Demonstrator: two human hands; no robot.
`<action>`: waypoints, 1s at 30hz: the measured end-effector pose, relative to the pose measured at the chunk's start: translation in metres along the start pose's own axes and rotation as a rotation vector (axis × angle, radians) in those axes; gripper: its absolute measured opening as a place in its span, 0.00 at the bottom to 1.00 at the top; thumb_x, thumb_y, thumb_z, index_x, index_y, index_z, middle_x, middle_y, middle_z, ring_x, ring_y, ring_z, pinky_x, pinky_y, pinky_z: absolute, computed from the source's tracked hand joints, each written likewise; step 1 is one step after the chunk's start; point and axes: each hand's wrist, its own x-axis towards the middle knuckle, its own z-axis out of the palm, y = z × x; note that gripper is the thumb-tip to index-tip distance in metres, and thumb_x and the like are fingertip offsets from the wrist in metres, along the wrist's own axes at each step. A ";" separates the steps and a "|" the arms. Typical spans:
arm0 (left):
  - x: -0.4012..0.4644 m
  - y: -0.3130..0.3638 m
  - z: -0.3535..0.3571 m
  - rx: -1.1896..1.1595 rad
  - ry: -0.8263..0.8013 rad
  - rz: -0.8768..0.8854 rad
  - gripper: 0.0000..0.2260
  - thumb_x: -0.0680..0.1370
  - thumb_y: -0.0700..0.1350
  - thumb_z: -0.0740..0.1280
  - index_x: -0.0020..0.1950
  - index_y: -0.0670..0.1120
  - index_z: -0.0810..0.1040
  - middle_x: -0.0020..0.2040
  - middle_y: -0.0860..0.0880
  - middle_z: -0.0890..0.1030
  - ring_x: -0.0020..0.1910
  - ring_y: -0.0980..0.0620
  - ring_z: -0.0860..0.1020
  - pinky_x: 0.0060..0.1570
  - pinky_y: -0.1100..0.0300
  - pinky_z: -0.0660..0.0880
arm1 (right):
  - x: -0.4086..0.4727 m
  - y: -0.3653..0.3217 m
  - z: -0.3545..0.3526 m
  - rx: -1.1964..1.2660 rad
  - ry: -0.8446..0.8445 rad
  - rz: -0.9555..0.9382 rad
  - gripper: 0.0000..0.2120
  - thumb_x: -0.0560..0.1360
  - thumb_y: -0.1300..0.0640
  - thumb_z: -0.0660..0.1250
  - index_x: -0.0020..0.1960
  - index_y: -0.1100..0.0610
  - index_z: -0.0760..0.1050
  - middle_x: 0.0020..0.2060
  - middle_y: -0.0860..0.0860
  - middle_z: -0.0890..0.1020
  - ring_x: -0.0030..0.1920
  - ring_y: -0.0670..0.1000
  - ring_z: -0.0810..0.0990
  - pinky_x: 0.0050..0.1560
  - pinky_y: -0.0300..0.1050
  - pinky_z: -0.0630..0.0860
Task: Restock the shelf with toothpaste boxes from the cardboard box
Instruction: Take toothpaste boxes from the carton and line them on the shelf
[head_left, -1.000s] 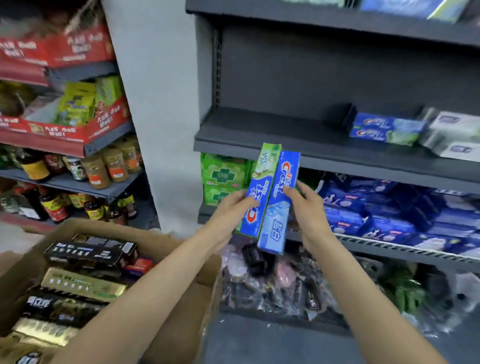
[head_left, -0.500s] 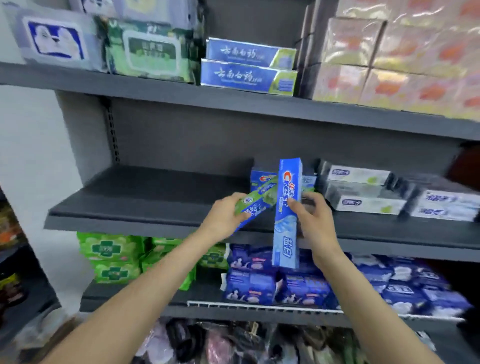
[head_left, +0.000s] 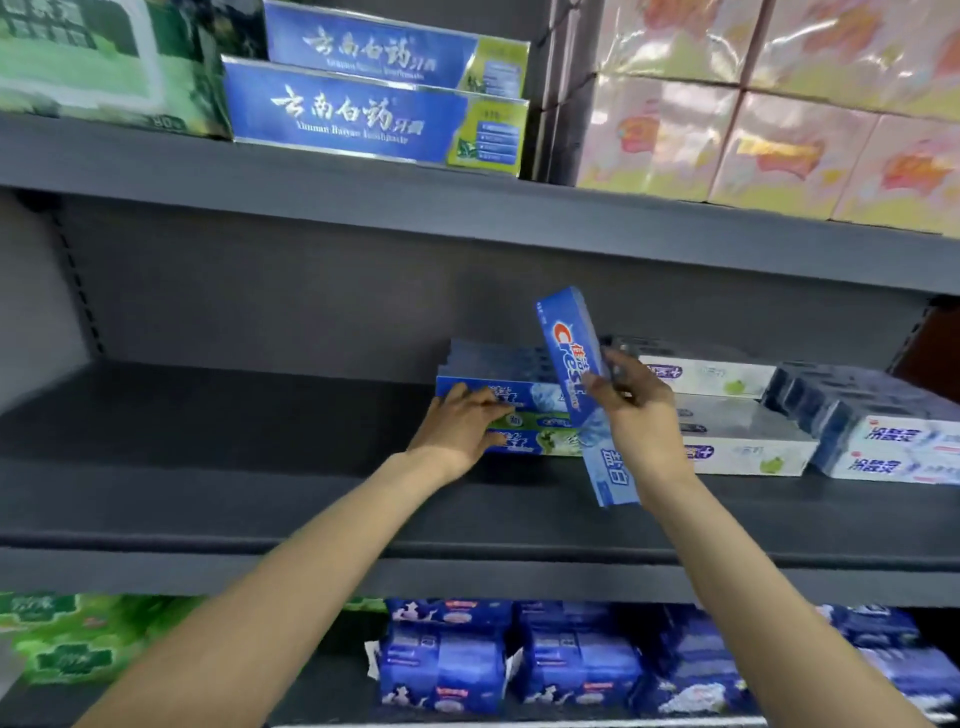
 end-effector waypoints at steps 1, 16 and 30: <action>0.003 0.000 0.003 0.042 0.031 0.005 0.21 0.80 0.52 0.60 0.74 0.55 0.63 0.73 0.54 0.64 0.71 0.49 0.59 0.66 0.55 0.59 | 0.004 0.002 0.002 -0.009 -0.016 -0.010 0.14 0.76 0.58 0.66 0.61 0.51 0.74 0.51 0.52 0.81 0.48 0.51 0.81 0.48 0.47 0.78; -0.012 -0.026 0.006 -0.812 0.355 -0.627 0.10 0.79 0.43 0.62 0.59 0.41 0.73 0.56 0.41 0.79 0.51 0.42 0.79 0.55 0.50 0.75 | 0.048 -0.001 0.025 -0.816 -0.397 -0.384 0.21 0.79 0.56 0.61 0.72 0.49 0.66 0.65 0.54 0.71 0.65 0.56 0.71 0.64 0.46 0.66; -0.015 -0.022 -0.011 -0.799 0.262 -0.519 0.16 0.82 0.49 0.55 0.68 0.44 0.68 0.63 0.43 0.76 0.57 0.46 0.78 0.51 0.60 0.71 | 0.039 0.025 0.051 -1.119 -0.442 -0.448 0.22 0.81 0.57 0.56 0.73 0.47 0.61 0.68 0.49 0.66 0.69 0.53 0.63 0.68 0.49 0.61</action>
